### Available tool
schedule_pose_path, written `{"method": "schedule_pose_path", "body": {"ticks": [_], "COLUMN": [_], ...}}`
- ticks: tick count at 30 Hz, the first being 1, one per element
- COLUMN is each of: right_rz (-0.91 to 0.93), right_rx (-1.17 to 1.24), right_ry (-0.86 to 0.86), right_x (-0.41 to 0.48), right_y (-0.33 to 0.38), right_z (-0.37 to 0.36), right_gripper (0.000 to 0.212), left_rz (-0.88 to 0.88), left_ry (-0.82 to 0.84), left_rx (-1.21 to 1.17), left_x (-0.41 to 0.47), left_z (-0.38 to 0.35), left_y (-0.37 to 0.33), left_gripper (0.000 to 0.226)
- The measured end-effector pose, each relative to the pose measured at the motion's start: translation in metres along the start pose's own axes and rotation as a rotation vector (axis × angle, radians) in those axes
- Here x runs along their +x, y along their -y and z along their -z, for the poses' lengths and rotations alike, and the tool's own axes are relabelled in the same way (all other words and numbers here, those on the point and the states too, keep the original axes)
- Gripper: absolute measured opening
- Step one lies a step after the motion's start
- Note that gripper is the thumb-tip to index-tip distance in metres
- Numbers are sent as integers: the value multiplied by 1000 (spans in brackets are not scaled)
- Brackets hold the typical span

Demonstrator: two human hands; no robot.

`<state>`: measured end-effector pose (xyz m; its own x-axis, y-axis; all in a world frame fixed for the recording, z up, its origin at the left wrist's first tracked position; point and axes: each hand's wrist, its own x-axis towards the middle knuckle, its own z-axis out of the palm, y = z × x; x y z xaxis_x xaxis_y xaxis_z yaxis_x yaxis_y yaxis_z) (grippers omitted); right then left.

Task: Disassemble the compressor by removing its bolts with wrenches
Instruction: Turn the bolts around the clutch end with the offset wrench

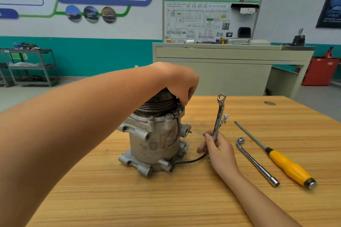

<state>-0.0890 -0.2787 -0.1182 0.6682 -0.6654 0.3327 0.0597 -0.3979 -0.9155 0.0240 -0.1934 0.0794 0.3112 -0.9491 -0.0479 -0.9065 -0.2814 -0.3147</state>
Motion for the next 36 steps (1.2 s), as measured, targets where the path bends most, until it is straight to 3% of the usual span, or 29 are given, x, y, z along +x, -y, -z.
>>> {"method": "schedule_pose_path", "body": {"ticks": [3, 6, 8, 12, 16, 19, 23, 30, 33, 36], "right_rz": [-40, -48, 16, 210, 364, 408, 437, 585, 605, 608], "right_rx": [79, 152, 91, -232, -706, -1026, -1223, -1691, -1766, -1618], "right_ry": [-74, -51, -1, 111, 183, 173, 198, 257, 294, 363], "right_x": [0, -2, -2, -1, 4, 8, 15, 15, 10, 27], "right_y": [5, 12, 21, 56, 92, 112, 130, 151, 151, 156], "right_z": [2, 8, 14, 31, 45, 48, 44, 27, 22, 36], "right_gripper": [21, 19, 22, 36, 39, 41, 50, 52, 59, 47], "left_rz": [23, 51, 81, 267, 373, 402, 431, 434, 441, 447], "left_ry": [1, -33, -124, -285, -258, -411, -569, -679, -699, -702], "left_rx": [-28, -112, -197, -357, -553, -744, -988, -1082, -1116, -1077], "left_x": [-1, -13, -31, -69, -89, -90, -84, -78, -76, -76], "left_z": [2, 15, 24, 20, -15, -37, -51, -59, -61, -62], "left_y": [0, 3, 10, 40, 51, 53, 50, 45, 45, 46], "left_gripper": [17, 45, 61, 65, 48, 28, 29, 29, 28, 30]}}
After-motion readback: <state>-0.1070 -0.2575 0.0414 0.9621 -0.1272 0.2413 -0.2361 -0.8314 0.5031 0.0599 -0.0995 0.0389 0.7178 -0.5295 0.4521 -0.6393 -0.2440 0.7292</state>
